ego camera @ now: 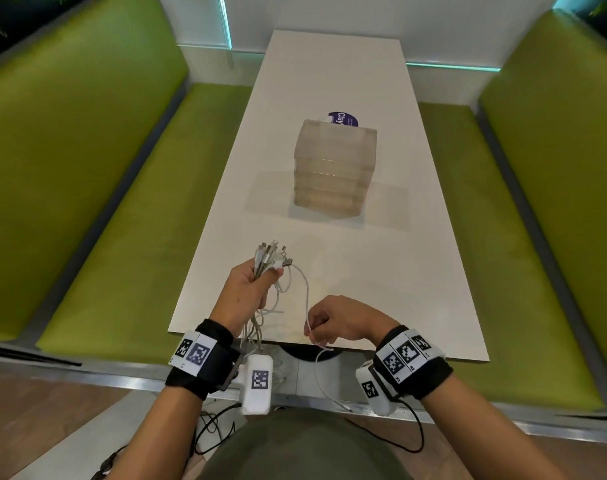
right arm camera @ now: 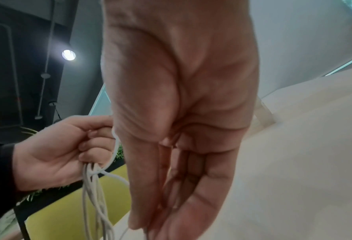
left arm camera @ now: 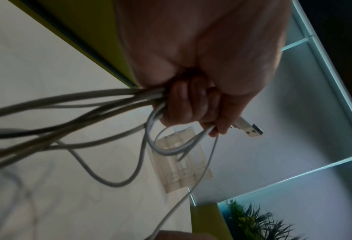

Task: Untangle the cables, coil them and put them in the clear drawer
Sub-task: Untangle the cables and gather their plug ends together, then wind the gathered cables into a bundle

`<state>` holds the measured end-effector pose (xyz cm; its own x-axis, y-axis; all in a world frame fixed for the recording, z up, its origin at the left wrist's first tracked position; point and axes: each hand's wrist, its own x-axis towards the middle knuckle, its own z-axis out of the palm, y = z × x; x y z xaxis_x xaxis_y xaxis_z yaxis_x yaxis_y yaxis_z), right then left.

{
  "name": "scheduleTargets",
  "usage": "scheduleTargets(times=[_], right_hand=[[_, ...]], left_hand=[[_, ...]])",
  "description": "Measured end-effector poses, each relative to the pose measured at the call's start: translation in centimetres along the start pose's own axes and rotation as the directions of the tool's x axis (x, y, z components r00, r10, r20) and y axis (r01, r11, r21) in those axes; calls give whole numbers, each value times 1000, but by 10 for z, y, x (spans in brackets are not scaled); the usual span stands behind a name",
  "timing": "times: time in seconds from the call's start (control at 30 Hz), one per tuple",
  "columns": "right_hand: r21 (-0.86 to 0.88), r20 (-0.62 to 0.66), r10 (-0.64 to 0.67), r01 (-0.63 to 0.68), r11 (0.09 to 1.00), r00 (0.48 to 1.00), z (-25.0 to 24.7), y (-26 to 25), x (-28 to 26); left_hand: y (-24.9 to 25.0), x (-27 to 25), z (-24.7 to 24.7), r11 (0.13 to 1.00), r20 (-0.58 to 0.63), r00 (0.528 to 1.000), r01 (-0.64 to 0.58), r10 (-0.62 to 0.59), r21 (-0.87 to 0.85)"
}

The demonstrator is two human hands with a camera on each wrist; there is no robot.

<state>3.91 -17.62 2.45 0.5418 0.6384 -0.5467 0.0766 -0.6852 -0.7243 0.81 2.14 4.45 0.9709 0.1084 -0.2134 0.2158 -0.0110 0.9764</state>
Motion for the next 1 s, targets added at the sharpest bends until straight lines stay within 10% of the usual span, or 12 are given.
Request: scheduleTargets(times=[0.17,0.4,0.53,0.8,1.0], right_hand=[[-71,-117,106,-115,991,987,-11,6,-5],[101,-213,-248,274,957,945,-23,-15,-7],[145,-293,-187,237,961,938,-23,-14,-6],[-170,110,-62,81,982,992,-6,10,-7],[-33,-66,-104,102,994,992,-15,-4,-8]], left_hand=[[-7,-8,1,995,92,993,66,-73,81],[-3,-12,7,980,291,946,95,-143,173],[-6,-9,0,990,180,978,85,-105,115],[2,0,-16,982,-33,999,29,-36,-188],[17,-1,0,970,60,998,9,6,-242]])
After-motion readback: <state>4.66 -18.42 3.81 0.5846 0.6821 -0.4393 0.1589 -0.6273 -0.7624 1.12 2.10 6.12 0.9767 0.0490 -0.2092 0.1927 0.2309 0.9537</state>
